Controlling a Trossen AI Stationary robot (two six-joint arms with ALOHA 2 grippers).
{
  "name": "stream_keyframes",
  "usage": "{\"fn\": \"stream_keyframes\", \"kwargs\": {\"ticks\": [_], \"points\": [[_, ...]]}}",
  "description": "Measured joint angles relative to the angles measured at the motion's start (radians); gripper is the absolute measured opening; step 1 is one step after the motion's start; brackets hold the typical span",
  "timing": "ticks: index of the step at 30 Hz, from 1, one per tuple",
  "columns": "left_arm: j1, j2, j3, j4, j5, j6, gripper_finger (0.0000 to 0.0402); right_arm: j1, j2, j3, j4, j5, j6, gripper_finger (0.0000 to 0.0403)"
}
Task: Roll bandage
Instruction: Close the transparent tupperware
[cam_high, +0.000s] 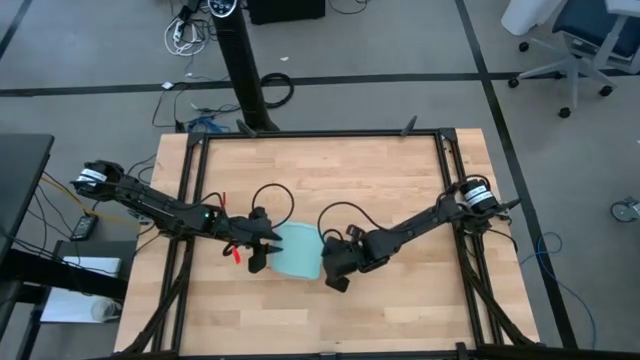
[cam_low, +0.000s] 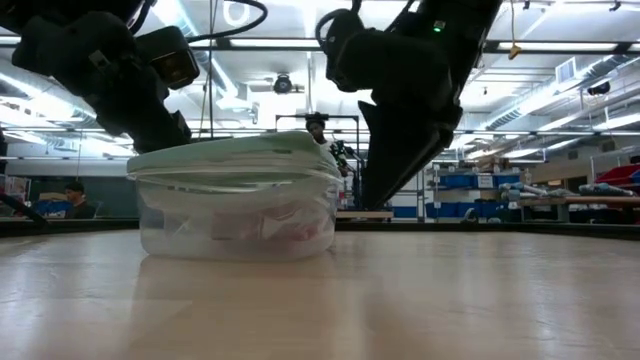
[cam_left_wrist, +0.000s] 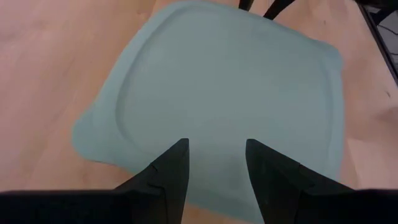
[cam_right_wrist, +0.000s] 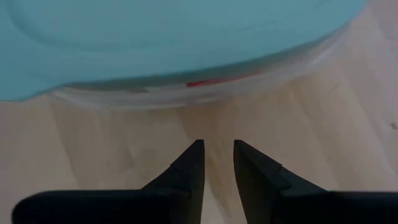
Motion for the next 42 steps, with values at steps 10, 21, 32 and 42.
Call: {"fn": "stream_keyframes", "kwargs": {"ticks": [10,21,32,42], "points": [[0.0,0.0,0.0,-0.002,0.013,-0.04,0.0162,-0.034,0.003,-0.06,0.195,-0.08,-0.002,0.0082],[0.0,0.105,0.005,0.09,-0.022,0.002,0.0162,-0.043,0.005,-0.095,0.324,-0.067,-0.035,0.0076],[0.001,0.167,0.004,0.208,-0.008,0.013,0.0162,-0.042,0.005,-0.095,0.351,-0.016,-0.022,0.0067],[0.001,0.169,0.003,0.215,-0.001,0.007,0.0162,-0.044,0.005,-0.096,0.376,0.062,0.023,0.0066]]}}
